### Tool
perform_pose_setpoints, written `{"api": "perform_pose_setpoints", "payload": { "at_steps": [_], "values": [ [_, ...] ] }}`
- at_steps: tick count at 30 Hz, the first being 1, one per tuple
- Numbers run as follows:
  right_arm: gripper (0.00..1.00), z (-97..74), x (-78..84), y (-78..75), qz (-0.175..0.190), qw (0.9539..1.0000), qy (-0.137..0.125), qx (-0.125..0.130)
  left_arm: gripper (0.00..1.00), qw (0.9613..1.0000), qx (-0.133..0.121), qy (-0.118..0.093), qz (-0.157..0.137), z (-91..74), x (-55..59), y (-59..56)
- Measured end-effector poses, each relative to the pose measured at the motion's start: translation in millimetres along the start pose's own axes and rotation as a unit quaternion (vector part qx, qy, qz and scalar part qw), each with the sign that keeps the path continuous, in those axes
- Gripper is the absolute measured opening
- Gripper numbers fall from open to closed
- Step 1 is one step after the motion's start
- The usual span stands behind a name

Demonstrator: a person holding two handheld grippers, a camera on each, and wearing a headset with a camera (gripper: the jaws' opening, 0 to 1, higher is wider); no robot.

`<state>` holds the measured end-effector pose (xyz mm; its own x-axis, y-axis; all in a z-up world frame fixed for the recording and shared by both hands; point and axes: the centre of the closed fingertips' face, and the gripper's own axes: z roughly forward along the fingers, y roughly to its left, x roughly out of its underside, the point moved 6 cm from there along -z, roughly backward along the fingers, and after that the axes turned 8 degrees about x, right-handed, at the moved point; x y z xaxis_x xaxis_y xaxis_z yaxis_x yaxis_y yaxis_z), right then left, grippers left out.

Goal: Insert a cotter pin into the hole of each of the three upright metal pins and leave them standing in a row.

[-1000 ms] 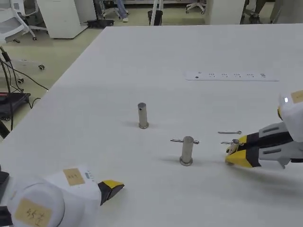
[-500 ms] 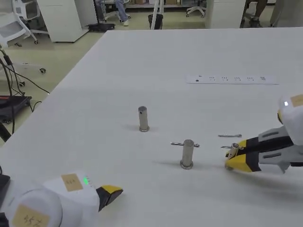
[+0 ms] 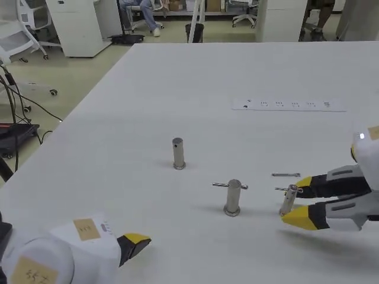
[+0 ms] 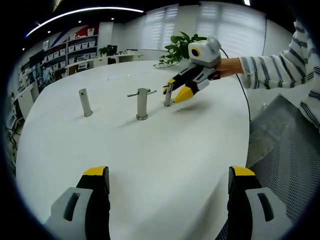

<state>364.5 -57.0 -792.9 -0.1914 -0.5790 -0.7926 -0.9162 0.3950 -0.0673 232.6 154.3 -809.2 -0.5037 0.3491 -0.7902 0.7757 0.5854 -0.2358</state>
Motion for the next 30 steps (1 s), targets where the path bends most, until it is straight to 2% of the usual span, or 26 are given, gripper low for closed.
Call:
{"api": "perform_pose_setpoints", "payload": {
  "at_steps": [1, 3, 6, 8, 10, 12, 16, 18, 21, 26, 30],
  "values": [
    [0.35, -3.4, 0.0, 2.6, -0.001, 1.0, -0.001, -0.002, 0.99, 1.0, 0.0, -0.001, 0.001, -0.5, -0.8, 0.4],
    [0.39, -11.6, -0.8, 5.1, 0.0, 0.9999, -0.003, 0.012, 0.99, 1.0, 0.001, -0.002, 0.002, -1.5, -2.6, 1.4],
    [0.46, -25.0, -4.5, 7.8, 0.027, 0.999, -0.023, 0.029, 0.99, 0.9999, -0.003, -0.002, 0.011, -2.6, -5.9, 3.7],
    [0.5, -30.0, -4.5, 9.7, 0.033, 0.9988, -0.024, 0.027, 0.99, 0.9999, -0.004, -0.003, 0.015, -3.6, -8.7, 4.1],
    [0.52, -38.3, -6.0, 15.1, 0.059, 0.9973, -0.039, 0.021, 0.99, 0.9999, -0.003, -0.007, 0.009, -4.6, -11.3, 5.0],
    [0.57, -45.2, -4.7, 18.9, 0.069, 0.9966, -0.041, 0.019, 0.99, 0.9999, -0.004, -0.011, 0.008, -5.7, -13.8, 5.0],
    [0.63, -56.6, 1.8, 28.4, 0.069, 0.9969, -0.032, 0.022, 0.99, 0.9995, -0.006, -0.031, -0.006, -8.3, -18.9, 5.9],
    [0.65, -60.8, 4.6, 32.4, 0.075, 0.9964, -0.031, 0.025, 0.99, 0.9992, -0.011, -0.039, -0.006, -9.5, -19.9, 6.7],
    [0.69, -65.2, 10.1, 43.4, 0.113, 0.9926, -0.036, 0.028, 0.99, 0.9991, -0.012, -0.039, -0.014, -10.6, -19.0, 6.9],
    [0.81, -66.5, 19.1, 58.7, 0.138, 0.9895, -0.026, 0.034, 0.99, 0.9987, -0.011, -0.045, -0.021, -11.2, -19.7, 5.3],
    [0.86, -67.4, 22.2, 68.2, 0.15, 0.9877, -0.023, 0.038, 0.99, 0.9988, -0.01, -0.041, -0.025, -10.4, -17.4, 4.6]
  ]
}}
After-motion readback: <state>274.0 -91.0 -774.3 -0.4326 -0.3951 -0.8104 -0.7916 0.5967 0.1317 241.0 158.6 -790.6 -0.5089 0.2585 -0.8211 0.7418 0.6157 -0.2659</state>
